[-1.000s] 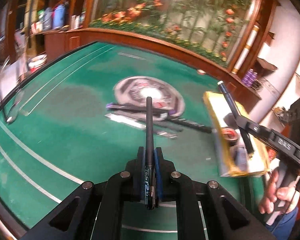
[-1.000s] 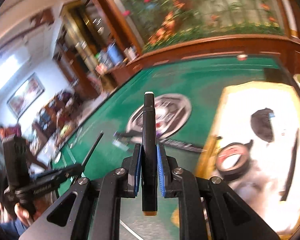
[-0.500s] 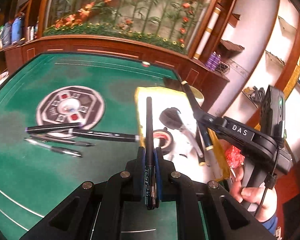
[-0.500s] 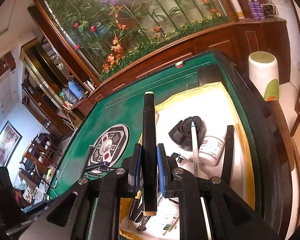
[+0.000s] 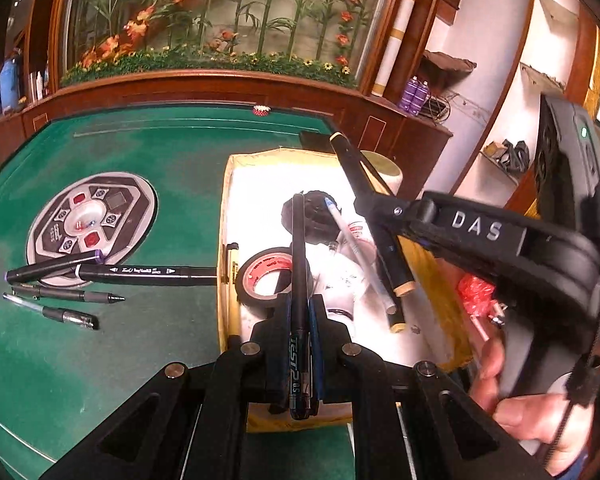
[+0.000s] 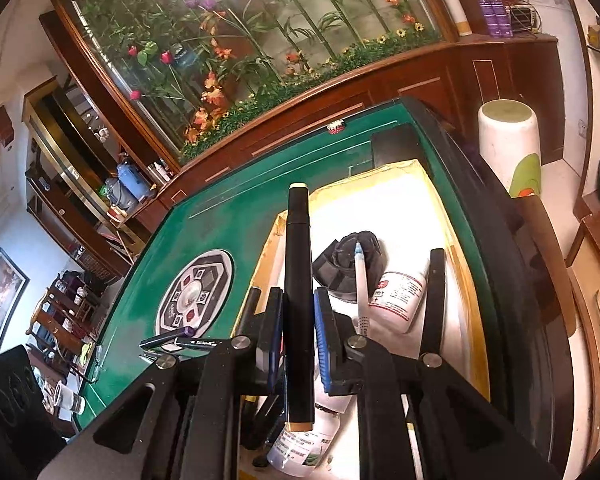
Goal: Organize rigid objects
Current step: 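Carry the black pen and black marker over the tray with both tools, then lower the pen and marker into the tray and open both tools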
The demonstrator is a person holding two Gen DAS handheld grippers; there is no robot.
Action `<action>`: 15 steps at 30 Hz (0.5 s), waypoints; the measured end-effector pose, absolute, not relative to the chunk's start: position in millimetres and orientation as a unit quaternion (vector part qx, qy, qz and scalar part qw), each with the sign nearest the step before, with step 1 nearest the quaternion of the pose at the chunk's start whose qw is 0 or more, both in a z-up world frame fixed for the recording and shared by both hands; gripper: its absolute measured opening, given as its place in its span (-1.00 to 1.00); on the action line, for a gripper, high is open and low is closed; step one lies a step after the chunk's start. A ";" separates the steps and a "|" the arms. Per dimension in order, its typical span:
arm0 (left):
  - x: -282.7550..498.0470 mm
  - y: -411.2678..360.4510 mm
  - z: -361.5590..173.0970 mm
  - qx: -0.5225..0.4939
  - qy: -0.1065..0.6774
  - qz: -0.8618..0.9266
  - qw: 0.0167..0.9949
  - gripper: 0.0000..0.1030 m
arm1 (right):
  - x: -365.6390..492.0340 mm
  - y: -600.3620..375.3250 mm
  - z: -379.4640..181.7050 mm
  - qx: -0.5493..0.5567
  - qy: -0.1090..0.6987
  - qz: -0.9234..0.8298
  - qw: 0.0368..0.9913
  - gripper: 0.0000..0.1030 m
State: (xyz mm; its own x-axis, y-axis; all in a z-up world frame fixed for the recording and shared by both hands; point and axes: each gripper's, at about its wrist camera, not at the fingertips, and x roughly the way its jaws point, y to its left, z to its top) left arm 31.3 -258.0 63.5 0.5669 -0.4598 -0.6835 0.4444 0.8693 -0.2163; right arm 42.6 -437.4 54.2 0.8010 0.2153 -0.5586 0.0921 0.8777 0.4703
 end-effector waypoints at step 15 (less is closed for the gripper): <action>33.0 -268.9 44.4 0.020 0.385 -0.260 0.885 -0.84 | 51.7 -437.4 41.8 0.231 0.343 0.000 0.911 -0.72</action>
State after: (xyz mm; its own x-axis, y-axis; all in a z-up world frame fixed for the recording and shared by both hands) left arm 33.0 -268.9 44.4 0.5678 -0.4449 -0.6926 0.4759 0.8639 -0.1649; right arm 51.7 -437.4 41.8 0.7652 0.1574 -0.6243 0.1589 0.8935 0.4200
